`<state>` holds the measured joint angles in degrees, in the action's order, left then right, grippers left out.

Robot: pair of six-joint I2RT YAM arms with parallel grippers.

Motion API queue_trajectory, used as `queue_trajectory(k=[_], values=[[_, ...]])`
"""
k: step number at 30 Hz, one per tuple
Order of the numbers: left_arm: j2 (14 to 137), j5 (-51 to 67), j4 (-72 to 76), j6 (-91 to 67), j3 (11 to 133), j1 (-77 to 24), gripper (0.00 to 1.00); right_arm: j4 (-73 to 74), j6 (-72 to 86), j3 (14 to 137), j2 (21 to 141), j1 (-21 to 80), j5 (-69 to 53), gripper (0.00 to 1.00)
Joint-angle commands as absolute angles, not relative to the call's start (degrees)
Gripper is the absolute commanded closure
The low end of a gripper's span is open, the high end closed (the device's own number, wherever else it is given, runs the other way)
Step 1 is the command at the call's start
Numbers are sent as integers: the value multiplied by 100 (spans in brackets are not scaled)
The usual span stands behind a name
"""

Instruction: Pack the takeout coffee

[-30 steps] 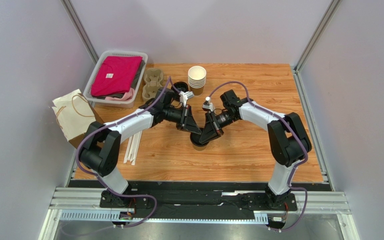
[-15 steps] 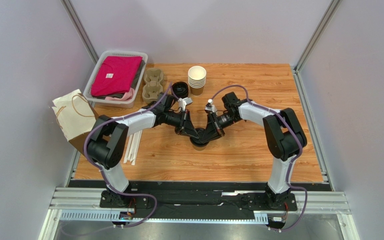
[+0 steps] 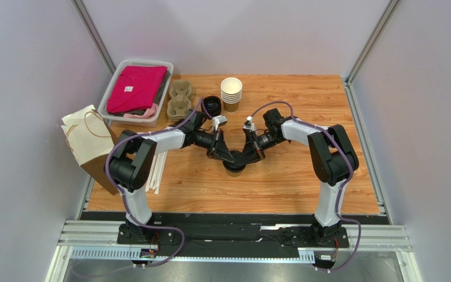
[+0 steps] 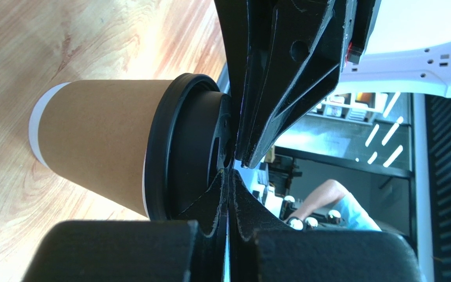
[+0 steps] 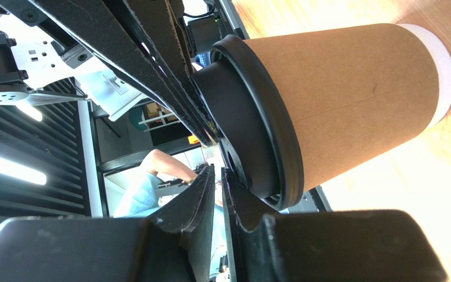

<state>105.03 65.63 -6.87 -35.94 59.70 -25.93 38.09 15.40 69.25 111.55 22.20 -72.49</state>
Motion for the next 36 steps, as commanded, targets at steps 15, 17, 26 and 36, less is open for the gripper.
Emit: queue_trajectory(k=[15,17,26,36], values=[[11514,5309,-1046,-3191,5607,-2479,100,4025,1336,7102,11513,2224,-5678,79],[11496,5309,-1090,-3173,5634,-2479,100,4034,1301,7093,11566,2224,-5625,80],[10461,5888,-564,-3401,5854,-2636,100,4052,1283,7444,11277,2259,-6564,80],[9571,6038,-35,-3910,5538,-2716,100,3789,1766,7919,10564,2294,-7067,78]])
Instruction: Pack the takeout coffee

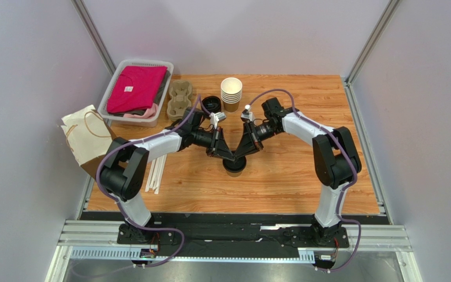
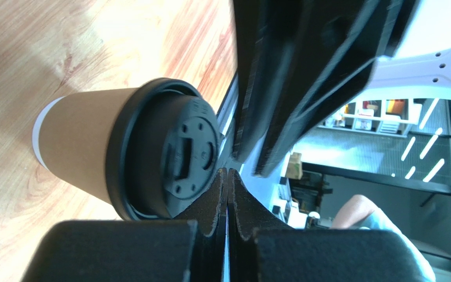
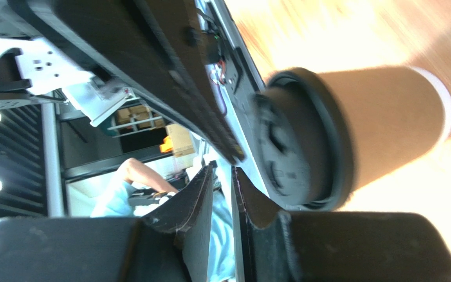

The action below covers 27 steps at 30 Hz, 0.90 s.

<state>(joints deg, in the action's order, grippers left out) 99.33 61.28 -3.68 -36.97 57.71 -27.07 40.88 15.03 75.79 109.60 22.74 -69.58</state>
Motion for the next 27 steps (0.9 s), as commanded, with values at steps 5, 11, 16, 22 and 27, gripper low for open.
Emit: queue_trajectory(k=[5,11,16,22,27], values=[[9396,6021,-35,-3832,5309,-2821,100,3402,2144,7910,10819,2303,-6970,78],[9413,5784,465,-4060,5124,-3006,100,2972,2478,7796,11013,2347,-6838,78],[9755,5581,299,-4043,5168,-3006,100,2821,2470,7673,11267,2347,-6697,79],[9932,5441,-139,-3771,5133,-2988,100,2830,2373,7471,11434,2329,-6416,80],[10098,5274,-395,-3621,5150,-2936,100,2830,2373,7137,11592,2303,-6091,80]])
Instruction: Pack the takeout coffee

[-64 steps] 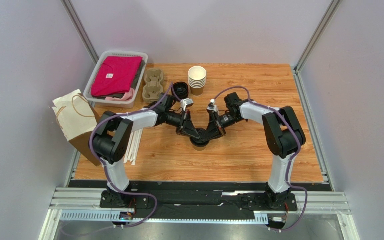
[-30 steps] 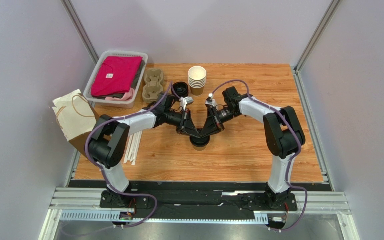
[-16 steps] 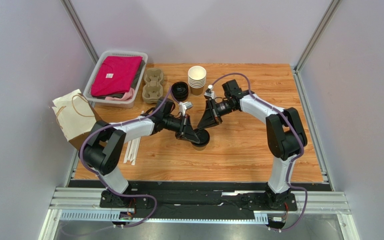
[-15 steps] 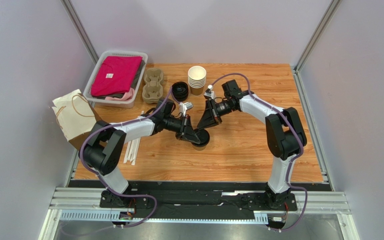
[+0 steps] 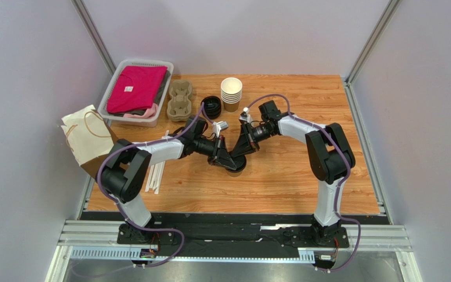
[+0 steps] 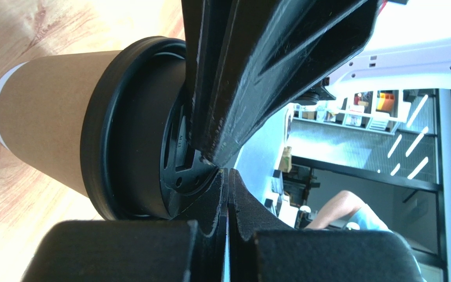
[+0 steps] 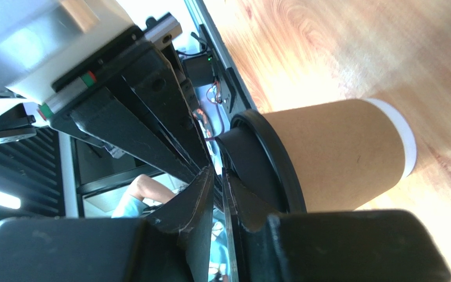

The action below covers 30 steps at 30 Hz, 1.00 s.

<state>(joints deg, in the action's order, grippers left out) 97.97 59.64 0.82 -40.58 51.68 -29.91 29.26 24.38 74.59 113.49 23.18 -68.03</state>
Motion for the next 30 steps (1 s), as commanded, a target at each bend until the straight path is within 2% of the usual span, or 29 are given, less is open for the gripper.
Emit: queue_trajectory(k=[1,6,9,12,19,24,30], values=[[10133,5265,-465,-3604,5159,-2927,100,2830,2364,7076,11601,2294,-6047,81],[10099,5256,-598,-3437,5212,-2848,100,2839,2286,6838,11418,2197,-6248,82],[9959,5404,-572,-3366,5396,-2848,100,2848,2189,6916,11041,2215,-6635,78],[9765,5642,-326,-3541,5537,-2856,87,2804,2197,7074,10706,2241,-7013,70],[9080,5696,-535,-3516,5766,-2848,71,2952,2119,7321,10099,2268,-7321,62],[8394,5292,-730,-3638,5327,-2725,60,3813,1259,7313,9633,2224,-6892,61],[8271,5230,-712,-3999,4834,-2277,59,4465,-69,6874,9290,2250,-5820,64]])
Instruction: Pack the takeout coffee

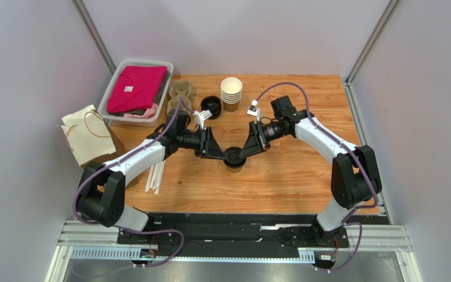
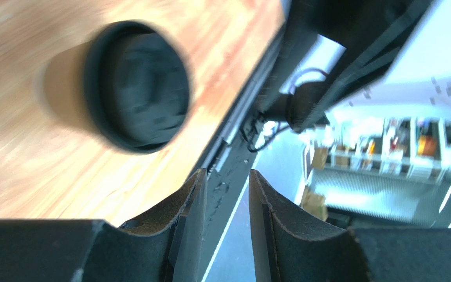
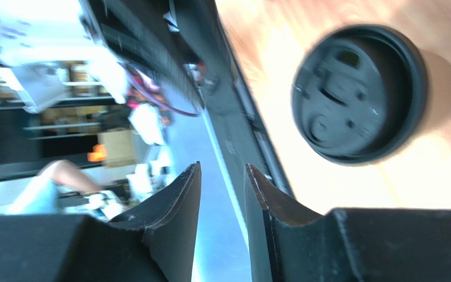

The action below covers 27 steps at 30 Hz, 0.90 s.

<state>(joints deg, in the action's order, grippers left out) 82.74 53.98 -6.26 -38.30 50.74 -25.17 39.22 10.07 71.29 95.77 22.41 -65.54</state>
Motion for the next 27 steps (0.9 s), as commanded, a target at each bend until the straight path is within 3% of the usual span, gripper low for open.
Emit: queue_trajectory(k=[1,4,7,16,27], values=[[8218,5142,-721,-3990,4817,-2215,59,4430,-270,6821,9264,2267,-5575,64],[8139,4845,-966,-3903,4694,-2171,53,4054,-597,6496,9071,2338,-5100,63],[8200,4528,-1230,-3832,4562,-2153,52,3649,-694,6135,8921,2443,-4774,63],[9350,4692,-836,-4007,5202,-2171,63,3393,-1106,5547,8553,2575,-4369,65],[10212,4799,509,-4649,5669,-2478,72,3199,-1916,5036,8077,2575,-4272,60]])
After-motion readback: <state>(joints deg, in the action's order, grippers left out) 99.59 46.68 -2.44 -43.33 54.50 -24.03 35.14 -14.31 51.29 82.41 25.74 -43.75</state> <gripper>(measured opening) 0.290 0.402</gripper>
